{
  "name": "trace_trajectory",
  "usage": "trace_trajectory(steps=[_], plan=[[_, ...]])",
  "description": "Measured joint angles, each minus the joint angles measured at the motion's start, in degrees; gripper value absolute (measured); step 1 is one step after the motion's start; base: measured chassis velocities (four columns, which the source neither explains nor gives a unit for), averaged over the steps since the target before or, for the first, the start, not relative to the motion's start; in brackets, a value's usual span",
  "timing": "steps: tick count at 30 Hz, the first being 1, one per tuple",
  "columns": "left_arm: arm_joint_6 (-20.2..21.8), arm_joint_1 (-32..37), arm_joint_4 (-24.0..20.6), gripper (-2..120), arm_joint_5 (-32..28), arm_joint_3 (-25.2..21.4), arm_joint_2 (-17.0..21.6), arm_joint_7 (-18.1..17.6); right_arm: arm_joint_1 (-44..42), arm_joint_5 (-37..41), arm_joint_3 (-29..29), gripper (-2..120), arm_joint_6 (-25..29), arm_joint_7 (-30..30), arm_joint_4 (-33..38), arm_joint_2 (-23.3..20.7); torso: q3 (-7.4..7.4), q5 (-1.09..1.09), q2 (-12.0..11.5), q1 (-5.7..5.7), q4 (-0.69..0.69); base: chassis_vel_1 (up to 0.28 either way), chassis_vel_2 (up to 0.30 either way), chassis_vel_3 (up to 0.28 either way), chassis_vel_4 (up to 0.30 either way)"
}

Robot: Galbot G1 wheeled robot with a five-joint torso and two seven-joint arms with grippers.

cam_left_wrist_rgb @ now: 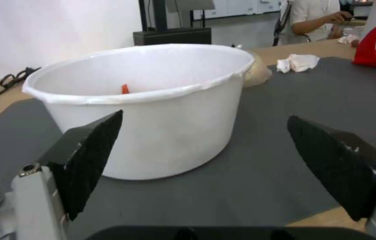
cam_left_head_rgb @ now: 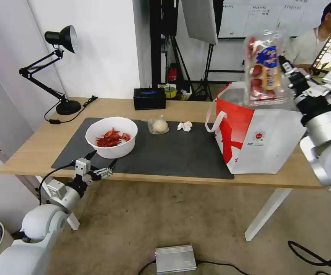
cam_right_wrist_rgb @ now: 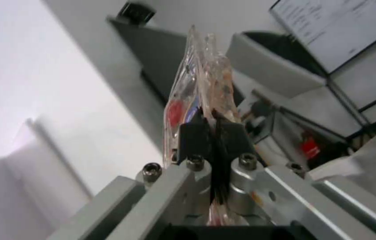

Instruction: Pick up the trash from the table and place it into the takeout bag.

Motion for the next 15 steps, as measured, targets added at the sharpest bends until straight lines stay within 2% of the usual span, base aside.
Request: trace_trajectory(steps=[3,6,12,15], plan=[[-0.10,0.06,0.02,100,-0.01,-0.02,-0.50,0.11,0.38,1.56,3.42,0,0.10,0.78,-3.30,-0.49,0.00,0.01,0.00,0.00,-0.01,0.000,0.000,0.000,0.000],[-0.14,0.06,0.07,100,-0.01,0.03,-0.76,0.16,0.82,1.88,4.28,0,0.31,1.42,-5.36,-0.86,0.00,0.00,0.00,0.00,-0.01,0.000,0.000,0.000,0.000],[-0.24,-0.07,0.33,100,0.02,0.31,-1.17,0.45,2.40,2.63,3.59,0,0.74,4.01,-8.85,-0.97,0.00,0.00,0.00,0.00,-0.02,0.000,0.000,0.000,0.000],[-0.32,-0.12,0.35,100,0.08,0.37,-1.43,0.55,4.66,5.04,1.68,0,0.81,8.17,-10.40,-0.25,0.00,0.01,0.00,0.01,0.00,0.000,0.000,0.000,0.000]])
